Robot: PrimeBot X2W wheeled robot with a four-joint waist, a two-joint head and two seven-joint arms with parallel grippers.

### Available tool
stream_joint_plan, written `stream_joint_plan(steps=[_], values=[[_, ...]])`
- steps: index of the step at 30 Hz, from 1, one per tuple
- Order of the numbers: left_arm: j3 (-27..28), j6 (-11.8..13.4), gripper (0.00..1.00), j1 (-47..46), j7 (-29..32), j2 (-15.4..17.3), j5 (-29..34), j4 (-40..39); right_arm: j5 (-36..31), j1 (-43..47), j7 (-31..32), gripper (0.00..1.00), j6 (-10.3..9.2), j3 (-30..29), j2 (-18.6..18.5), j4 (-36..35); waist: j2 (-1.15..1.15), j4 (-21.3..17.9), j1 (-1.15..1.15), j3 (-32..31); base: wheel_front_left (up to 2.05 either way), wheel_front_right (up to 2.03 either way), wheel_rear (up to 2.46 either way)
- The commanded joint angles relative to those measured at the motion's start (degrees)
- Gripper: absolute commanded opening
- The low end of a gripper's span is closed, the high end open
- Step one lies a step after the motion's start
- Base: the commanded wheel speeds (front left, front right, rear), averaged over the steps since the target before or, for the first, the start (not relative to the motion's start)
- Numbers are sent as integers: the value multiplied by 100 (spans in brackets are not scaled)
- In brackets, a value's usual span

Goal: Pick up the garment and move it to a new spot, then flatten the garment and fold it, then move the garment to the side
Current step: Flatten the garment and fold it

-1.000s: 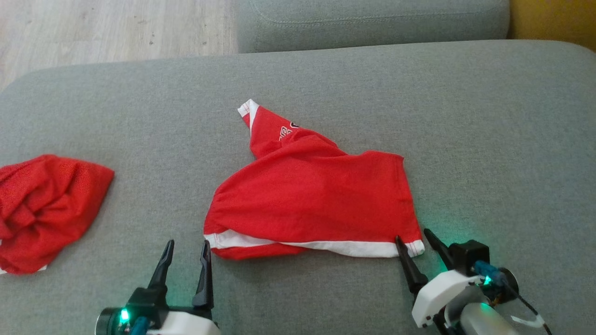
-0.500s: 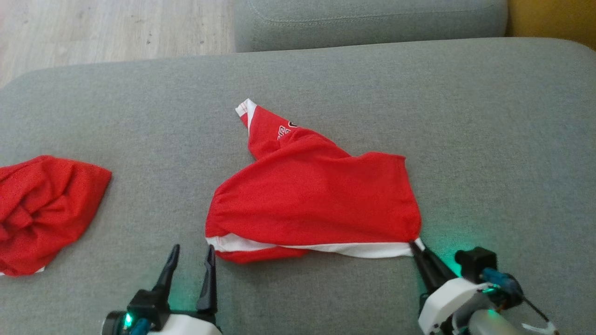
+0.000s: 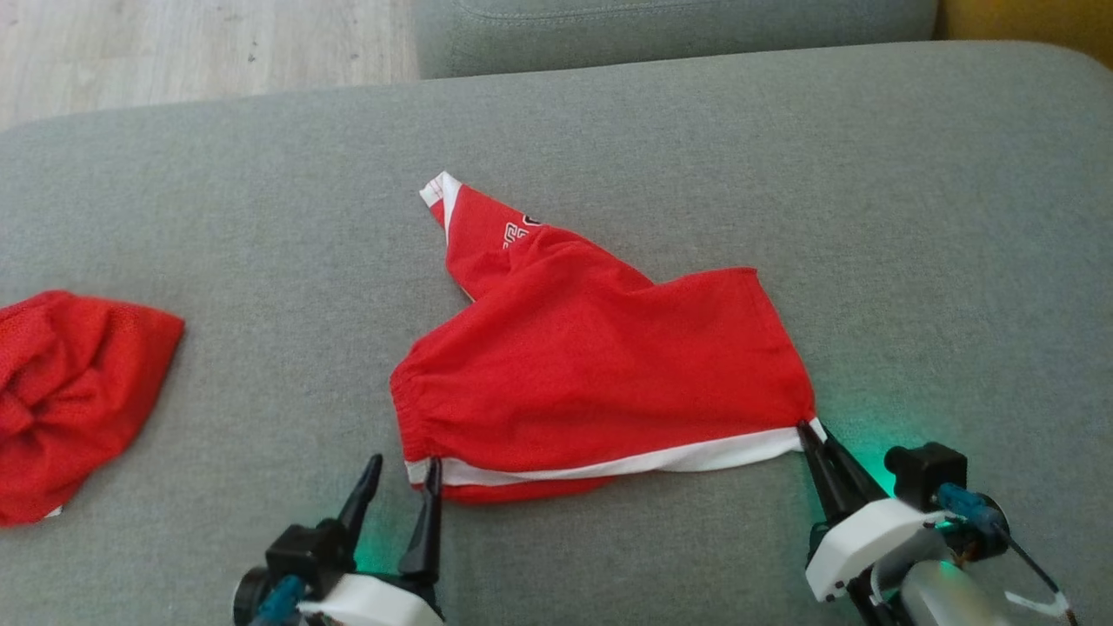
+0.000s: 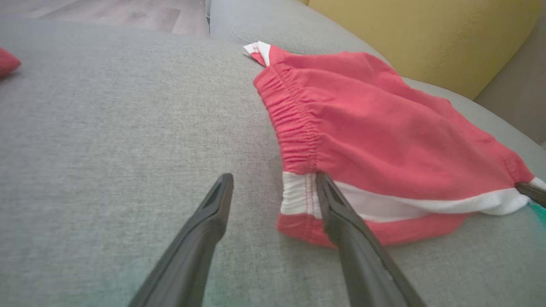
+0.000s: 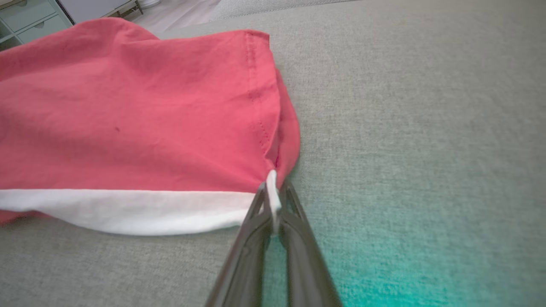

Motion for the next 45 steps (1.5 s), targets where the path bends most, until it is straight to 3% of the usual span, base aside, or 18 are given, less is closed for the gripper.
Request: stream_joint_plan(steps=[1,6,9,10,11,16,21,29,34,39,45], values=[[24,-57,100,-194,-30,3,-113,-96,-31,10,4,0,-5,45,-57,-130,0,-24,0,27,0,0,0],[-223,-77,100,-220,-30,3,-295,-119,-32,6,4,0,-5,12,-50,-165,0,-52,0,40,0,0,0],[-387,-78,15,-211,-30,24,-357,-183,-37,30,4,0,-5,-37,-43,-184,0,-37,0,6,0,0,0],[-387,-78,15,-211,-30,24,-357,-183,-37,30,4,0,-5,-37,-43,-184,0,-37,0,6,0,0,0],[-404,-79,0,-215,-30,54,-325,-229,-34,35,4,0,-5,-53,-41,-192,0,-28,0,-6,0,0,0],[-525,-79,0,-174,-30,180,-209,-591,52,65,4,0,-5,-189,0,-436,0,49,0,-158,0,0,0],[-641,-79,0,-313,-30,479,-177,-1396,610,-95,4,0,-5,-288,29,-1283,0,92,0,-477,0,0,0],[-997,-80,0,-1967,-30,1745,-162,-2477,2018,-1168,63,0,-5,-326,-551,-2601,0,85,0,-903,0,0,0],[-995,-80,0,-3062,-9,2211,-381,-2798,2401,-1950,470,0,-5,-579,-951,-3409,0,19,0,-966,0,0,0],[-932,-80,0,-3806,377,2335,-732,-2737,2268,-2624,1026,0,-5,-727,-1158,-3856,0,-34,0,-809,0,0,0],[-946,-14,0,-4285,663,1998,-963,-2060,2063,-3327,1321,0,-5,-766,-1058,-3409,0,-64,0,-240,0,0,0]])
